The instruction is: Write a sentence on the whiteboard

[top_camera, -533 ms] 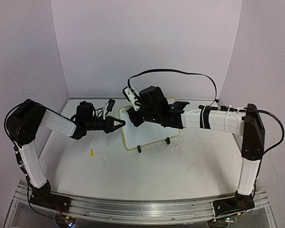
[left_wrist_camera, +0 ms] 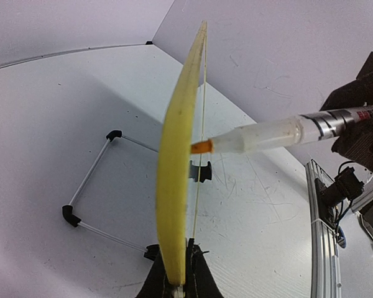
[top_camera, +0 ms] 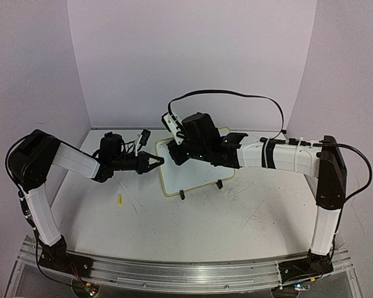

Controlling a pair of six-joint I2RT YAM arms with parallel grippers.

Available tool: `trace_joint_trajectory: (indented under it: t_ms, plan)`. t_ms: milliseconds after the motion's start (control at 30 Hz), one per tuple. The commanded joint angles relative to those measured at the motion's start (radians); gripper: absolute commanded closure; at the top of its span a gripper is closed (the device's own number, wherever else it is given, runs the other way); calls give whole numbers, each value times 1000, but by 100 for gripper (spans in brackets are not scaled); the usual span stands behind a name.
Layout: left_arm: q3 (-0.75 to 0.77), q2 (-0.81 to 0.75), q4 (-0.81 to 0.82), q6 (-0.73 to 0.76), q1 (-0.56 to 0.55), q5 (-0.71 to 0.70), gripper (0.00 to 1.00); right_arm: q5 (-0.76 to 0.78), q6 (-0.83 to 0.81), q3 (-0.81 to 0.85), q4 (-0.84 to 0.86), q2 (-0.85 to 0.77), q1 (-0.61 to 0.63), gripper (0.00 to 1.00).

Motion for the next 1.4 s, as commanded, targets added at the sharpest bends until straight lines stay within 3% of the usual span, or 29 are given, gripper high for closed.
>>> trace_joint_trajectory:
  t_ms: [0,700,933,1367]
  plan:
    - [18,-22,-72,67,6,-87,100,64,20,-5,6,-29,-16,100]
    - [19,-22,-78,70,6,-88,100,106,25,-80,25,-88,-35,100]
    - [21,-19,-80,70,6,-87,100,-176,-32,-187,150,-173,-23,100]
    - [19,-23,-84,72,6,-87,100,-108,-16,-88,130,-79,-20,100]
